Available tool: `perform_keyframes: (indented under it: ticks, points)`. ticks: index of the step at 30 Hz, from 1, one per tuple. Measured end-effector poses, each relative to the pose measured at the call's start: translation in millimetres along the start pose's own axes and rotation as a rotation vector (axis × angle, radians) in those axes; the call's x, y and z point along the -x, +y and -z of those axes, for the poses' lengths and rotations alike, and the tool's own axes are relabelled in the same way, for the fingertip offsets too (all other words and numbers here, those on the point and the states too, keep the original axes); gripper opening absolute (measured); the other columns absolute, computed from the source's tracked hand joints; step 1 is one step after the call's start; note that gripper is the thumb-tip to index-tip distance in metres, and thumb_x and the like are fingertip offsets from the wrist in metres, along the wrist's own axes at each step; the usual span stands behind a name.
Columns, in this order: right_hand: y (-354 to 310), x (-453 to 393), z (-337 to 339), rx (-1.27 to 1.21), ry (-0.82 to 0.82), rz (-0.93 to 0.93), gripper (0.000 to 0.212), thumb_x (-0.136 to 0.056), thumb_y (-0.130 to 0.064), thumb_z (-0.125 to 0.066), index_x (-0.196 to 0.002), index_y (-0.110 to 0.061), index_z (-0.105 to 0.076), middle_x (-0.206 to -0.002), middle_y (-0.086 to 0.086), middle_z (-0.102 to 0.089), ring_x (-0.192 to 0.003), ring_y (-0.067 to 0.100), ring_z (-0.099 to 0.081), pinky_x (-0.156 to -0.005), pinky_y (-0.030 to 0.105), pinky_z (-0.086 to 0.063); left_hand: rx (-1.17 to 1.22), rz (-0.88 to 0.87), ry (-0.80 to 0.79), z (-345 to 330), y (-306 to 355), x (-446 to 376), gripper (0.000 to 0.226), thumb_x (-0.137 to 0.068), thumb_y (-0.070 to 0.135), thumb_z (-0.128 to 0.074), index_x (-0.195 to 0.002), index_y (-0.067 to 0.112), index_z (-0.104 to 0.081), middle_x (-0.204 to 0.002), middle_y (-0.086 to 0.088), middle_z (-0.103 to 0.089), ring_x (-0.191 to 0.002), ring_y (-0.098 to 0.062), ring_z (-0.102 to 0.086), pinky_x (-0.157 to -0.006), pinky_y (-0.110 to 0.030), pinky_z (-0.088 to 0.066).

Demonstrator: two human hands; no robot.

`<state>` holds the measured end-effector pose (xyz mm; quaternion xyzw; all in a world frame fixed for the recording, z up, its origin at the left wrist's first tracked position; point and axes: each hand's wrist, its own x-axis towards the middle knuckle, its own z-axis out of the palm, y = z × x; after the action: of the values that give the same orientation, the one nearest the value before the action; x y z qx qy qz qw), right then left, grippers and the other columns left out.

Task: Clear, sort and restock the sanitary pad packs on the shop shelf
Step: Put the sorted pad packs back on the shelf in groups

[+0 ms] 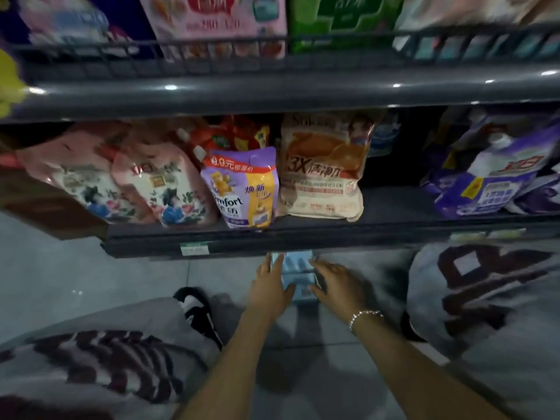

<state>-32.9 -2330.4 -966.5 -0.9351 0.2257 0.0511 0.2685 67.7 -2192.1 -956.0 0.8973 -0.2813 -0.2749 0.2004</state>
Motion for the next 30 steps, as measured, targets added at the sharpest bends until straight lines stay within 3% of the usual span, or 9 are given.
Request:
perform_keyframes:
  ticks: [3,7,11,14,21,25,26,30]
  points:
    - [20.9,-15.6,-21.8,-0.019,-0.117,-0.046,0.063,-0.086,-0.034,-0.069,-0.143,-0.029,-0.042,-0.147,0.0,-0.045,-0.135,0.025,-0.04,-0.11,0.032,-0.033,-0.037,0.009,-0.109,-23.1,-22.4,-23.6,0.081,-0.091,0.032,-0.062,-0.154,0.02,-0.013,-0.162,-0.005,0.001,-0.148,-0.026,-0.009,-0.111,-0.041,-0.031]
    - [44.4,-35.2,-41.3,-0.107,-0.285,-0.102,0.083,-0.082,-0.035,-0.074,-0.151,-0.03,-0.027,-0.161,-0.003,-0.015,-0.147,0.02,-0.018,-0.117,0.038,-0.025,-0.049,0.006,-0.213,-44.4,-46.0,-45.6,0.096,-0.084,0.032,-0.071,-0.154,0.021,-0.006,-0.161,-0.004,0.011,-0.149,-0.024,-0.004,-0.111,-0.039,-0.032]
    - [52.2,-54.5,-58.6,-0.129,-0.402,-0.14,0.114,-0.072,-0.026,-0.083,-0.154,-0.029,-0.003,-0.163,-0.001,0.0,-0.147,0.023,-0.016,-0.117,0.04,-0.026,-0.002,0.051,-0.325,-58.5,-55.7,-60.2,0.122,-0.073,0.027,-0.082,-0.152,0.024,0.011,-0.156,-0.012,0.027,-0.148,-0.033,-0.006,-0.112,-0.038,-0.028]
    - [50.8,-63.3,-64.9,-0.161,-0.471,-0.144,0.126,-0.067,-0.015,-0.086,-0.154,-0.025,0.006,-0.162,0.002,0.003,-0.146,0.022,-0.016,-0.116,0.036,-0.028,0.0,0.081,-0.356,-65.5,-58.1,-70.1,0.126,-0.074,0.02,-0.082,-0.15,0.025,0.019,-0.154,-0.015,0.03,-0.148,-0.035,-0.006,-0.114,-0.041,-0.029]
    - [58.5,-72.4,-81.8,-0.304,-0.485,-0.2,0.123,-0.069,-0.001,-0.082,-0.153,-0.033,0.002,-0.155,0.003,-0.015,-0.131,0.018,-0.036,-0.094,0.029,-0.047,0.211,0.017,-0.29,-81.7,-73.7,-79.4,0.128,-0.069,0.012,-0.085,-0.151,0.023,0.012,-0.158,-0.009,0.004,-0.143,-0.024,-0.024,-0.111,-0.029,-0.029]
    - [55.3,-71.8,-84.5,-0.509,-0.433,-0.258,0.112,-0.074,0.007,-0.076,-0.152,-0.036,-0.008,-0.149,0.003,-0.022,-0.119,0.012,-0.042,-0.082,0.022,-0.054,0.327,0.027,-0.216,-87.0,-77.2,-80.5,0.123,-0.065,0.009,-0.087,-0.153,0.02,-0.001,-0.155,-0.005,-0.016,-0.13,-0.009,-0.034,-0.093,-0.003,-0.031]
    - [54.8,-70.6,-84.6,-0.518,-0.428,-0.256,0.109,-0.074,0.008,-0.076,-0.152,-0.033,-0.01,-0.148,0.003,-0.023,-0.118,0.012,-0.042,-0.082,0.018,-0.052,0.349,0.039,-0.201,-88.3,-77.2,-79.3,0.122,-0.065,0.01,-0.088,-0.153,0.02,-0.004,-0.153,-0.004,-0.021,-0.128,-0.008,-0.035,-0.09,-0.002,-0.031]
    - [56.3,-63.8,-78.1,-0.476,-0.414,-0.246,0.103,-0.074,-0.001,-0.079,-0.152,-0.03,-0.018,-0.145,0.004,-0.034,-0.12,0.016,-0.047,-0.093,0.028,-0.05,0.462,0.107,-0.166,-88.0,-76.2,-71.4,0.114,-0.063,0.012,-0.088,-0.151,0.026,-0.017,-0.144,-0.003,-0.037,-0.129,-0.021,-0.045,-0.104,-0.035,-0.044]
